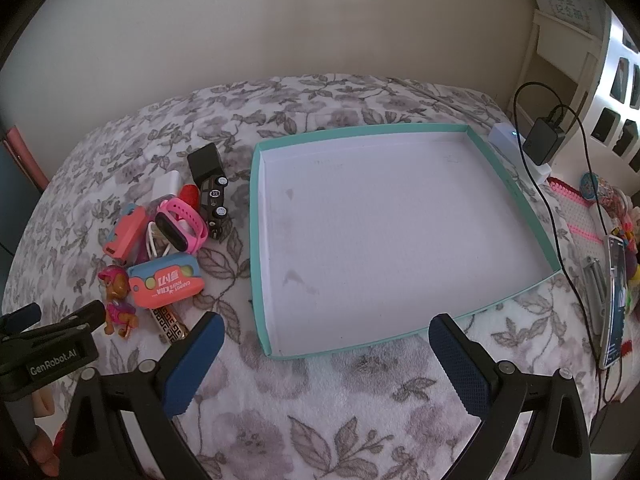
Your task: Organize rigid objects
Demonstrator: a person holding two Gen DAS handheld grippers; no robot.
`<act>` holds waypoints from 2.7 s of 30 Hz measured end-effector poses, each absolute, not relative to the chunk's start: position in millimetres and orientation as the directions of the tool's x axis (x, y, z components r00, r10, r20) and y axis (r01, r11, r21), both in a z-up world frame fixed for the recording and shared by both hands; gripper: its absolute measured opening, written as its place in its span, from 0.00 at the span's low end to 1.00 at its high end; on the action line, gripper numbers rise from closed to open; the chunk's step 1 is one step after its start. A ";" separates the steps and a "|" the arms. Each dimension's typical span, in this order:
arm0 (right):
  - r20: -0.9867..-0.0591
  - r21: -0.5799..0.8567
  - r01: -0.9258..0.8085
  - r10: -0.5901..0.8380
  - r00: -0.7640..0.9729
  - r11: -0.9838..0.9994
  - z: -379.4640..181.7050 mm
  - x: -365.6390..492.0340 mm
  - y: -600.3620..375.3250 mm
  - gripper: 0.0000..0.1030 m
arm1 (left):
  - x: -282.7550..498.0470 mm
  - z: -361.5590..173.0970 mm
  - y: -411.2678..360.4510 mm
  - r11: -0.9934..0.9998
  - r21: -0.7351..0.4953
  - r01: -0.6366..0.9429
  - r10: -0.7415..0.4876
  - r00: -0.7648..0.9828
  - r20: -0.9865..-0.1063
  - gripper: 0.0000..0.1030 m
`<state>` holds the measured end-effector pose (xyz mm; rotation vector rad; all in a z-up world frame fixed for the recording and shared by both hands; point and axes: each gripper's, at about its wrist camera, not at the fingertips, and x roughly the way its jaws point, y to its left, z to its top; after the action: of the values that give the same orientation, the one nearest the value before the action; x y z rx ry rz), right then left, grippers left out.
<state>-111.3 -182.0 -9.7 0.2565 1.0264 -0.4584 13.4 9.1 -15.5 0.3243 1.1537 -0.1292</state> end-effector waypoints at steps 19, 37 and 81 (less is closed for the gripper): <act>-0.867 -0.010 0.482 -0.248 0.433 0.876 -10.3 -110.0 -180.5 1.00 | 13.0 -16.7 10.7 0.946 0.183 0.266 0.064 0.403 -0.913 1.00; -0.862 -0.015 0.459 -0.244 0.444 0.888 -7.2 -107.1 -174.2 1.00 | 13.8 -13.5 16.0 0.956 0.130 0.264 0.013 0.402 -0.915 1.00; -0.910 0.251 0.146 0.182 0.372 0.957 -85.9 16.8 -108.2 0.90 | 95.5 -68.7 54.3 0.986 -0.123 0.113 -0.144 0.203 -0.969 0.98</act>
<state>16.8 -108.2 -85.9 0.3125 1.1949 0.0234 95.5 54.3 -68.7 -0.0268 1.3546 -0.1791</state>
